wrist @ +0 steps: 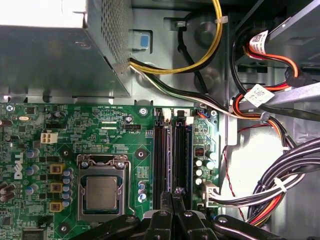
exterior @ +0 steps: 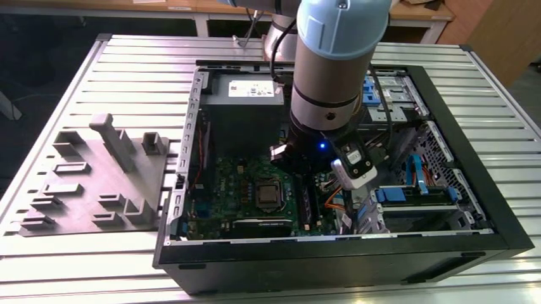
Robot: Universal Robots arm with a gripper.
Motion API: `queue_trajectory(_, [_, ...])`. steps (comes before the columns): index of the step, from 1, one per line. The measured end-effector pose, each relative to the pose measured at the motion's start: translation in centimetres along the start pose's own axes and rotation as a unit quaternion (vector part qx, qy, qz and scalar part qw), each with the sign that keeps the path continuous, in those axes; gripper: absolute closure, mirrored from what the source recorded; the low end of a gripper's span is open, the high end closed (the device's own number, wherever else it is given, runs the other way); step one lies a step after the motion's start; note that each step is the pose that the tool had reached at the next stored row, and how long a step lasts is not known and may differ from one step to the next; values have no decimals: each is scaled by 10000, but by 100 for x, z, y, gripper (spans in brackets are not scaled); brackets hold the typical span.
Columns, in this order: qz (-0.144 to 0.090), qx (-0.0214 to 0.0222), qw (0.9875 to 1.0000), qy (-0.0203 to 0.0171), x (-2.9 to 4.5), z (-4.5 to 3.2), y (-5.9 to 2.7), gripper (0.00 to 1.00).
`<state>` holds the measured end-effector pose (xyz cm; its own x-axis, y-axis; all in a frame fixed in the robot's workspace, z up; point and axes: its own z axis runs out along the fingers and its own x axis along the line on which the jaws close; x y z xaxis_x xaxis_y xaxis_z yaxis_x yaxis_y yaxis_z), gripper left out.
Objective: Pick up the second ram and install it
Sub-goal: 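Insert the second ram into the second slot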
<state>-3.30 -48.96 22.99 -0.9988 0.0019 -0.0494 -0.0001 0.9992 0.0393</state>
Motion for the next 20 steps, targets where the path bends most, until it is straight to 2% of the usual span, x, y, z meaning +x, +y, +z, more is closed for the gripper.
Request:
queue_trajectory(8, [0, -2, 10000, -1, 6, 1, 0, 89])
queue_trajectory(11, [0, -1, 10000, -1, 6, -34, 1, 89])
queue_trajectory(14, [0, -4, 10000, -2, 6, -36, 2, 89])
queue_trajectory(20, [1, -19, 10000, -8, 33, -36, 2, 89])
